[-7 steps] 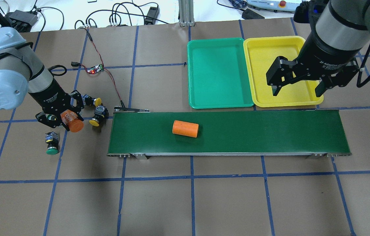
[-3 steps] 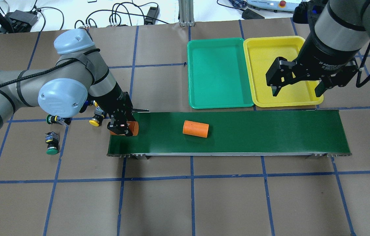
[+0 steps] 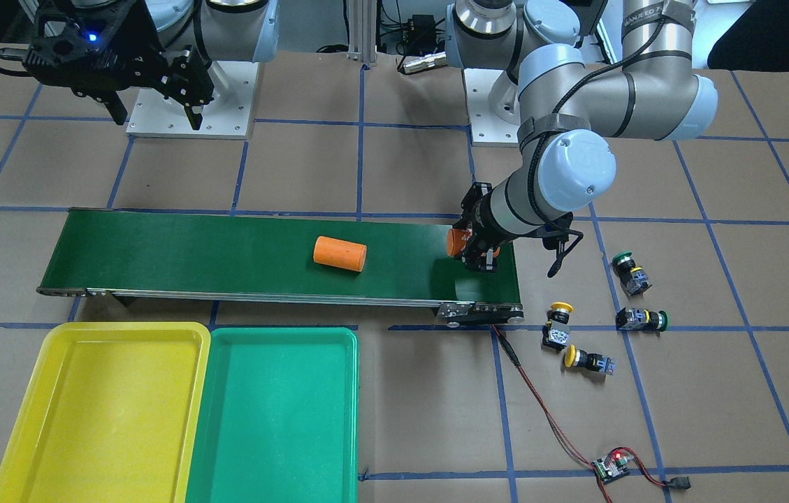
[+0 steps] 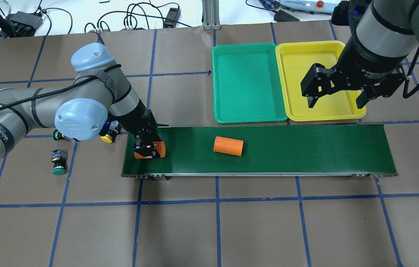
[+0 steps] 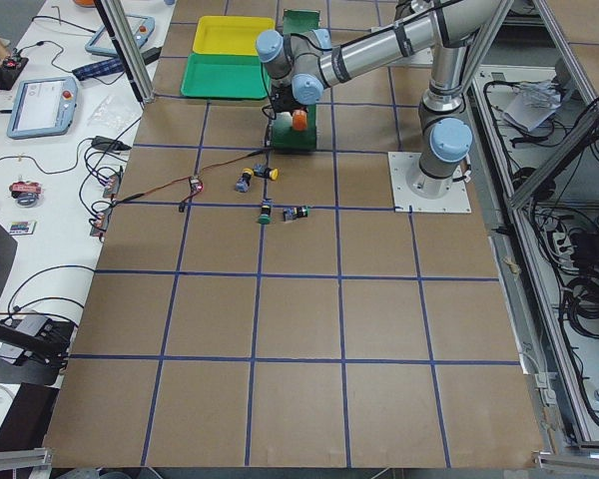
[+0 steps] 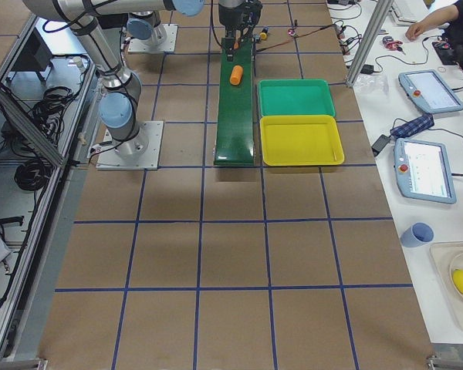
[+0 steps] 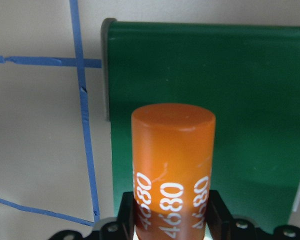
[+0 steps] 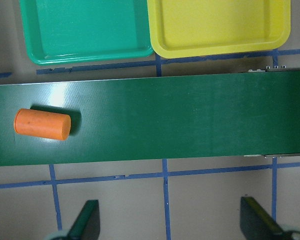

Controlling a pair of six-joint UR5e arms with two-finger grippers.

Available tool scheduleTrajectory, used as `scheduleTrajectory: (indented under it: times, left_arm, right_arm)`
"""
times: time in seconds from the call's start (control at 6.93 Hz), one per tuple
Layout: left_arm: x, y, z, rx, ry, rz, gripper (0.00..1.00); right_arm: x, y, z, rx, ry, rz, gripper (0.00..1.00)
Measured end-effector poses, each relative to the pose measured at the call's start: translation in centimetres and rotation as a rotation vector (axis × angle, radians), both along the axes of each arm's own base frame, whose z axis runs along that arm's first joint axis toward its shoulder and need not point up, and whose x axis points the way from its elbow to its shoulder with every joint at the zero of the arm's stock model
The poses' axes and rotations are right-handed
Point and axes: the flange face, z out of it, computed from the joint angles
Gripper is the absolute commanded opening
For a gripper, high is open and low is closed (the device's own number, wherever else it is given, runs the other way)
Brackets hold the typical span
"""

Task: Sort buttons by color to trays

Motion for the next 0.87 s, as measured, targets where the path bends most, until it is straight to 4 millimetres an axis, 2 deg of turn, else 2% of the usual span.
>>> scheduleTrajectory:
  times: [0.14,0.43,0.72,0.87]
  left_arm:
    - [0.2,-0.5,-0.3,-0.030,-0.014,-0.016,1.00]
    - [2.3,-1.8,1.3,-0.142,-0.047,-0.225,1.00]
    - [7.4,-4.5,3.1,-0.221,-0.035,-0.353,1.00]
    - [10.0,-7.2,4.1,-0.257,-0.038,-0.393,1.00]
  right_arm:
    - [0.0,0.0,0.0,0.001,0.000,0.001,1.00]
    - [0.0,0.1,-0.1,0.005,0.000,0.001,1.00]
    - [0.0,0.1,0.0,0.004,0.000,0.002,1.00]
    - [0.0,0.1,0.0,0.005,0.000,0.002,1.00]
